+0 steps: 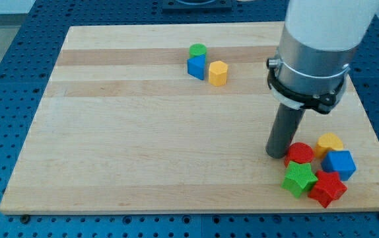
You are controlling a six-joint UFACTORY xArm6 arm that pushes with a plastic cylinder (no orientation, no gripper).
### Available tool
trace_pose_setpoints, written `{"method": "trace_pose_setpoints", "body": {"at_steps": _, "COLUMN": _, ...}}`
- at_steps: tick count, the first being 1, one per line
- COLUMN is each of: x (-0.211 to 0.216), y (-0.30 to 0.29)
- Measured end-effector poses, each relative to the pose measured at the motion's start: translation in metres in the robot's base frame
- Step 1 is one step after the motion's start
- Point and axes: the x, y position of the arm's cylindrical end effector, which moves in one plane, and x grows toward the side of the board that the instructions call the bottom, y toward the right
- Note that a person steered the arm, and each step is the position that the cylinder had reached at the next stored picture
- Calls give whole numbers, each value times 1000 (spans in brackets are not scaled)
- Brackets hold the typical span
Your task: Move yellow hexagon into group of blocks
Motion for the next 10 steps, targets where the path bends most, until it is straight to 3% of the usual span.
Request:
{"method": "trace_pose_setpoints", "body": {"at_steps": 2, "x": -11, "y": -10}}
{"method": "trace_pose_setpoints", "body": {"at_steps": 5, "x": -169, "y": -17}}
{"method": "trace_pose_setpoints", "body": {"at_steps": 6, "x": -197, "y": -59}}
{"method": "trace_pose_setpoints", "body": {"at_steps": 7, "x": -190, "y": -97}}
{"method": "trace_pose_setpoints", "body": {"at_steps": 9, "x": -112, "y": -104}}
{"method": "trace_pose_setpoints", "body": {"at_steps": 10, "x": -118, "y": -106}}
